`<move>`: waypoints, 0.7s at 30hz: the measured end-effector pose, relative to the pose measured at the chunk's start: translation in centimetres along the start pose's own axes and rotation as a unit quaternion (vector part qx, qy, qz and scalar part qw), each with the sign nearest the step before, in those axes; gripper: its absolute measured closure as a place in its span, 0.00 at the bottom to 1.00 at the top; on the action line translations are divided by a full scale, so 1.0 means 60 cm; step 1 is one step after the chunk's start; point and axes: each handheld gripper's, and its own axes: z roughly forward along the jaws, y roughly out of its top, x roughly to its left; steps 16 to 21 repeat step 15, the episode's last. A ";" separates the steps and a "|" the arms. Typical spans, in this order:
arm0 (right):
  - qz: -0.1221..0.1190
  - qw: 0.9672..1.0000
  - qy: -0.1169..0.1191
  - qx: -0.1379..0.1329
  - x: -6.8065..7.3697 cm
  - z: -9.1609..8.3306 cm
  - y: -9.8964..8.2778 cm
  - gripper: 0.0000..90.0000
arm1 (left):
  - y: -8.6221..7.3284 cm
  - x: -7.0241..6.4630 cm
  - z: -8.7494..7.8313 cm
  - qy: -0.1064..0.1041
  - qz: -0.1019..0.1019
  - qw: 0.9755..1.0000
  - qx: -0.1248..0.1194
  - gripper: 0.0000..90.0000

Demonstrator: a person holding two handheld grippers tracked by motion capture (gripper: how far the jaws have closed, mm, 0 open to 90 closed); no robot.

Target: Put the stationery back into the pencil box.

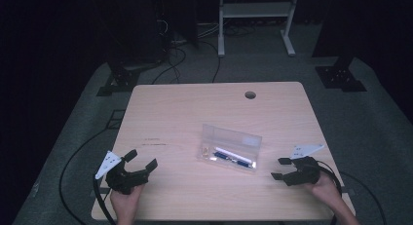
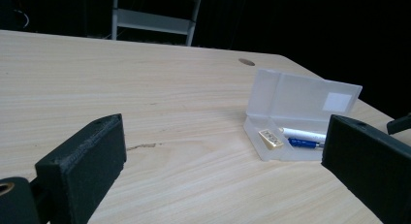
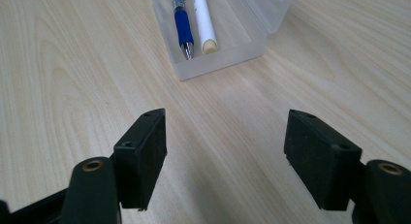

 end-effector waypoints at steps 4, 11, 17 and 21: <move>0.004 1.000 -0.003 -0.001 0.002 -0.004 -0.008 0.34 | 0.000 0.001 0.000 0.001 -0.002 1.000 -0.002 0.01; 0.018 1.000 -0.011 -0.019 0.009 -0.015 -0.029 0.33 | 0.000 0.000 0.001 0.000 -0.001 1.000 0.000 0.01; 0.021 0.998 -0.023 -0.047 0.018 -0.017 -0.043 0.32 | 0.000 0.000 0.002 0.000 0.001 1.000 0.000 0.01; 0.021 0.998 -0.023 -0.047 0.018 -0.017 -0.043 0.32 | 0.000 0.000 0.002 0.000 0.001 1.000 0.000 0.01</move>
